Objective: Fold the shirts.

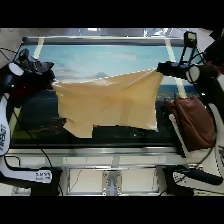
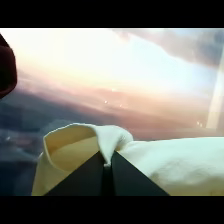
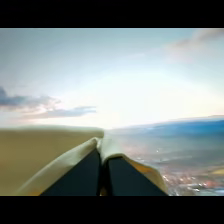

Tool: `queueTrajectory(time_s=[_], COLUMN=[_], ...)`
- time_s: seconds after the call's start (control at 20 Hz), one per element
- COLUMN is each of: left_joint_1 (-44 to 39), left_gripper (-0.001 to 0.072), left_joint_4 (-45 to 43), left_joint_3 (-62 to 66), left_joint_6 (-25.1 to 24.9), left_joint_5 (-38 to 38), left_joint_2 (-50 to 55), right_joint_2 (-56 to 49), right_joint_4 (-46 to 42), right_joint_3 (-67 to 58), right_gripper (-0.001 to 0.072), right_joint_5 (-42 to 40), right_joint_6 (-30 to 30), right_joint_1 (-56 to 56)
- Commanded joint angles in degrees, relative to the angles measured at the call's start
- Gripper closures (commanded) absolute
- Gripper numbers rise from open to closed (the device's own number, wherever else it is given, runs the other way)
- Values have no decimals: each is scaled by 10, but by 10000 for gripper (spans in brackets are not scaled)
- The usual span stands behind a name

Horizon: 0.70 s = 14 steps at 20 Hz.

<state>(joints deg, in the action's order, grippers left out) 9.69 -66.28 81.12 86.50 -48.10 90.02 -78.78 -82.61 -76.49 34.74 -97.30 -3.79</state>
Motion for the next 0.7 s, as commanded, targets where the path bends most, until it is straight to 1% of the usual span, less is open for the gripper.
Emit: queueTrajectory(time_s=[0.0,0.05,0.1,0.15,0.2,0.25,0.35,0.4,0.45,0.5,0.55,0.6,0.65], left_joint_1=[-3,0,7,19,38,65,124,157,189,223,251,274,287], left_gripper=[271,-13,14,13,13,14,15,16,26,126,221,243,243], left_joint_4=[99,102,102,101,101,84,10,-27,-44,-38,-24,2,31], left_joint_3=[1,10,20,30,33,33,32,25,3,-40,-91,-156,-214], left_joint_6=[-7,-15,-26,-42,-52,-52,-51,-51,-51,-51,-51,-52,-66], left_joint_5=[100,98,90,81,69,52,-20,-82,-129,-153,-156,-145,-136], left_joint_2=[54,50,40,21,-6,-42,-108,-135,-157,-181,-202,-221,-231], right_joint_2=[-100,-105,-102,-93,-78,-57,-3,35,73,110,150,190,236], right_joint_4=[111,125,123,116,94,58,-3,-23,-28,-27,-25,-18,-12], right_joint_3=[-8,-16,-25,-41,-63,-87,-118,-116,-110,-95,-68,-28,32], right_gripper=[428,174,155,162,161,162,162,162,162,162,162,162,162], right_joint_5=[-139,-147,-142,-119,-76,-13,112,160,198,227,252,268,265], right_joint_6=[-6,-6,-6,-5,-3,9,10,15,35,51,65,77,83], right_joint_1=[9,8,9,16,28,47,94,123,152,175,193,204,211])
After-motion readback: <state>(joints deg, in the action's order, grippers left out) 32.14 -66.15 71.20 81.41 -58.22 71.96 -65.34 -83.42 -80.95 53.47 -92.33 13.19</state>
